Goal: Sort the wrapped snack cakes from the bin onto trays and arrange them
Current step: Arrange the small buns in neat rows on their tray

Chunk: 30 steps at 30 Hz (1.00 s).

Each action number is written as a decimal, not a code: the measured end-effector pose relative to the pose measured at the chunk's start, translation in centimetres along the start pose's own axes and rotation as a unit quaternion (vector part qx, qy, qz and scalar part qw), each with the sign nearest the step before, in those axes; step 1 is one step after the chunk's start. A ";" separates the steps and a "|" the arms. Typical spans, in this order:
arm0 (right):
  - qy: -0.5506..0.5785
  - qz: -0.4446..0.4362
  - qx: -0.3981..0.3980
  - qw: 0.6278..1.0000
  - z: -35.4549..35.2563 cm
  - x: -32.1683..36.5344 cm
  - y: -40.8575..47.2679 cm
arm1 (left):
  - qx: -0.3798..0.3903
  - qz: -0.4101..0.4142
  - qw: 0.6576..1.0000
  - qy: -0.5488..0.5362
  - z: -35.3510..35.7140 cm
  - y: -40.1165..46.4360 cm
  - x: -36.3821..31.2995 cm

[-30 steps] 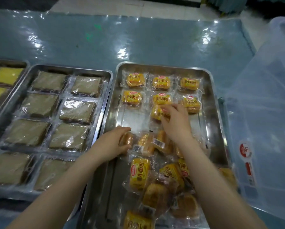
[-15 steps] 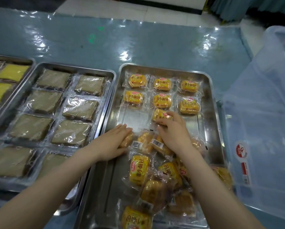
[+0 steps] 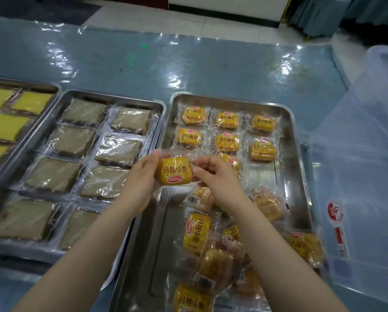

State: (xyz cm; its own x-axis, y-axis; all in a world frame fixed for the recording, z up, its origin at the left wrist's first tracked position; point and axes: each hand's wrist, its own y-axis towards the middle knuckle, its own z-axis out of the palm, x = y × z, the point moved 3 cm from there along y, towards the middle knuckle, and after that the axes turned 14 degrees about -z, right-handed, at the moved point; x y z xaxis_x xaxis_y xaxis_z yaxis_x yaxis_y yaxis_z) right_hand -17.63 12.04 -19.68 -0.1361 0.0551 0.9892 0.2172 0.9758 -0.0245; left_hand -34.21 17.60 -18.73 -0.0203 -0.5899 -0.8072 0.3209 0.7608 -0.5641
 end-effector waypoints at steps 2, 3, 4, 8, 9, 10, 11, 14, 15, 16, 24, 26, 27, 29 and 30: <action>0.022 0.017 -0.015 0.999 -0.2 -0.2 -0.2 | -0.004 0.016 1.000 0.018 -0.3 0.0 0.2; 0.029 0.023 -0.018 0.999 -0.3 -0.3 -0.3 | -0.011 0.022 0.999 0.032 -0.5 0.0 0.3; 0.037 0.028 -0.022 0.999 -0.4 -0.3 -0.3 | -0.021 0.026 0.998 0.046 -0.7 0.1 0.4; 0.059 0.017 -0.078 0.995 -1.2 -0.3 -0.4 | -0.061 0.021 0.997 0.050 -1.2 0.5 0.9; 0.052 0.011 -0.093 0.994 -1.3 -0.3 -0.4 | -0.057 0.012 0.998 0.039 -1.1 0.6 1.1; 0.046 0.008 -0.107 0.993 -1.4 -0.3 -0.4 | -0.051 0.003 0.998 0.025 -0.8 0.6 1.2; 0.045 0.012 -0.120 0.992 -1.4 -0.3 -0.4 | -0.050 -0.002 0.999 0.014 -0.6 0.7 1.3; 0.085 0.069 -0.117 0.987 -1.6 -0.6 -0.7 | -0.071 -0.004 0.997 -0.027 0.3 1.0 1.3; 0.093 0.093 -0.089 0.987 -1.5 -0.7 -0.9 | -0.076 -0.004 0.996 -0.046 0.7 1.0 1.3; 0.096 0.112 -0.055 0.988 -1.3 -0.7 -1.0 | -0.073 -0.005 0.996 -0.060 1.1 1.1 1.4; 0.118 0.096 -0.109 0.982 -2.0 -0.9 1.3 | -0.103 0.016 0.991 0.079 0.5 0.9 2.9; 0.094 0.061 -0.110 0.988 -2.8 -0.3 3.1 | -0.151 0.066 0.975 0.149 -0.6 0.9 2.8; 0.071 0.039 -0.105 0.991 -3.0 0.1 4.0 | -0.169 0.091 0.962 0.196 -1.2 1.0 2.8; -0.009 0.003 -0.073 0.997 -3.0 0.6 5.8 | -0.191 0.130 0.925 0.300 -1.7 1.5 2.8; -0.071 -0.007 -0.049 0.996 -2.7 0.6 6.6 | -0.194 0.146 0.908 0.343 -1.9 1.7 2.9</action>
State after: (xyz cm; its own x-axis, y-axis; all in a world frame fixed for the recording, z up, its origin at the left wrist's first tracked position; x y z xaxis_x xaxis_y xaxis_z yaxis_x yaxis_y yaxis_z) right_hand -13.66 17.92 -18.84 -0.2744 0.0776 0.9585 0.3060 0.9520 0.0106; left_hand -35.48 17.71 -22.33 -0.6148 -0.1420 -0.7758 0.0525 0.9741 -0.2199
